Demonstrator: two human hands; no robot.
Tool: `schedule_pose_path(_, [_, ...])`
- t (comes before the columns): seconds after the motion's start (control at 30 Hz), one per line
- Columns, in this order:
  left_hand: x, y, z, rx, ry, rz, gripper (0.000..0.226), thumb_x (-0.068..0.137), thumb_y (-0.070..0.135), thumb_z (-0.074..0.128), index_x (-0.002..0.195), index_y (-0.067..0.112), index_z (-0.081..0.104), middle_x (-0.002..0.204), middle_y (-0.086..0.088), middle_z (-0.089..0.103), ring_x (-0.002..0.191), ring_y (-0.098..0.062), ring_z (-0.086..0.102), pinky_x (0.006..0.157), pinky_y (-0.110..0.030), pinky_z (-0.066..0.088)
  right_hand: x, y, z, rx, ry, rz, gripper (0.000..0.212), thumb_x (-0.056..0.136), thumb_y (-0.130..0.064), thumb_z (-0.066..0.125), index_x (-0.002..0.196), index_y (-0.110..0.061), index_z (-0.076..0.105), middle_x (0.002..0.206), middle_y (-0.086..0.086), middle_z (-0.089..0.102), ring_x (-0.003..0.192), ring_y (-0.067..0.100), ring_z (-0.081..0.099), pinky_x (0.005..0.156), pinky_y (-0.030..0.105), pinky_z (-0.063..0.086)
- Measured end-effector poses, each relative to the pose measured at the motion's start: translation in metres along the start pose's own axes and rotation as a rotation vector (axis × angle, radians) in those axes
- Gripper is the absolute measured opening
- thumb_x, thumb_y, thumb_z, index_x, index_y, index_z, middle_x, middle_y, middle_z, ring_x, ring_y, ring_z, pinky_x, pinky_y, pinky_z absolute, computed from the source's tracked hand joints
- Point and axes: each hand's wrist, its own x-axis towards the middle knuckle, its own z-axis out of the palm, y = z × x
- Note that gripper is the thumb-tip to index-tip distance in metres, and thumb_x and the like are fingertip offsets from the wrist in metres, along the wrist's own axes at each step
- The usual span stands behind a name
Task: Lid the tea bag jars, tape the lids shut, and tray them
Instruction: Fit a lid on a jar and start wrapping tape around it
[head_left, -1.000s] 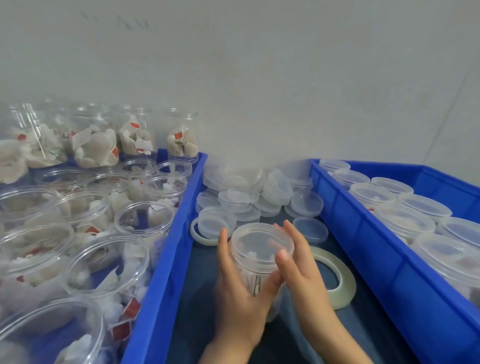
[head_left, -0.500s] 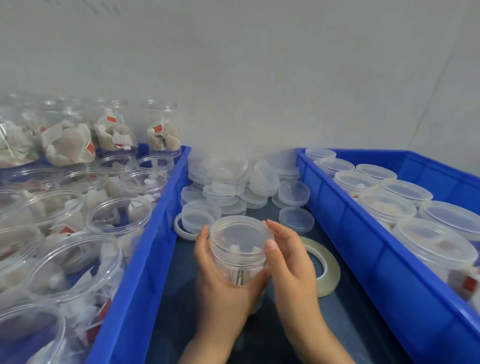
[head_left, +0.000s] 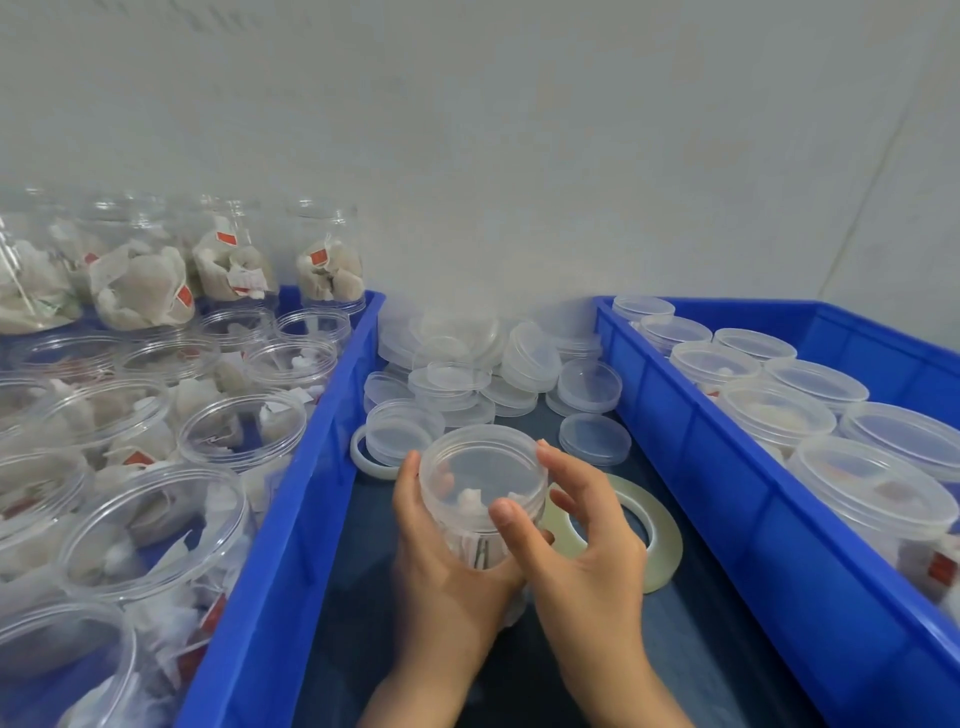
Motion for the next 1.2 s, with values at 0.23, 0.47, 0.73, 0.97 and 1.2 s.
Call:
schedule_pose_path(0.23, [-0.001, -0.002, -0.001, 0.028, 0.007, 0.024, 0.106, 0.034, 0.066, 0.076, 0.125, 0.055, 0.023, 0.121, 0.009, 0.059, 0.104, -0.004, 0.06, 0.081, -0.031, 0.054, -0.001, 0.001, 0.001, -0.052, 0.035, 0.029, 0.049, 0.054, -0.064, 0.065, 0.1, -0.047, 0.06, 0.115, -0.034, 0.058, 0.104, -0.011, 0.053, 0.081, 0.002, 0.038])
schedule_pose_path(0.47, [0.0, -0.005, 0.001, 0.008, 0.0, 0.004, 0.104, 0.036, 0.063, 0.077, 0.124, 0.057, 0.024, 0.122, 0.009, 0.058, 0.101, 0.007, 0.058, 0.075, -0.015, 0.051, -0.001, 0.0, -0.001, -0.062, 0.053, 0.015, 0.051, 0.049, -0.062, 0.068, 0.096, -0.043, 0.063, 0.109, -0.033, 0.06, 0.105, -0.011, 0.053, 0.084, 0.01, 0.043])
schedule_pose_path(0.73, [0.0, -0.006, 0.001, -0.038, 0.001, 0.005, 0.101, 0.035, 0.057, 0.079, 0.121, 0.061, 0.026, 0.118, 0.013, 0.058, 0.097, 0.019, 0.053, 0.069, -0.002, 0.044, 0.001, 0.003, -0.002, -0.13, 0.024, 0.004, 0.049, 0.053, -0.058, 0.079, 0.094, -0.041, 0.058, 0.098, -0.027, 0.056, 0.099, -0.003, 0.052, 0.082, 0.022, 0.042])
schedule_pose_path(0.97, [0.0, -0.004, 0.0, -0.035, -0.012, -0.012, 0.107, 0.029, 0.06, 0.076, 0.124, 0.055, 0.028, 0.112, 0.026, 0.054, 0.095, 0.026, 0.048, 0.067, -0.002, 0.041, -0.002, 0.01, 0.001, -0.129, -0.112, 0.045, 0.065, 0.048, -0.059, 0.073, 0.107, -0.053, 0.046, 0.124, -0.039, 0.046, 0.12, -0.012, 0.042, 0.101, 0.023, 0.039])
schedule_pose_path(1.2, [0.0, -0.002, 0.0, 0.002, -0.013, -0.022, 0.11, 0.029, 0.063, 0.074, 0.126, 0.052, 0.025, 0.115, 0.021, 0.054, 0.102, 0.021, 0.046, 0.068, -0.003, 0.042, -0.002, 0.008, 0.003, -0.148, -0.074, 0.082, 0.069, 0.042, -0.062, 0.074, 0.105, -0.059, 0.045, 0.121, -0.042, 0.047, 0.11, -0.009, 0.05, 0.093, 0.035, 0.049])
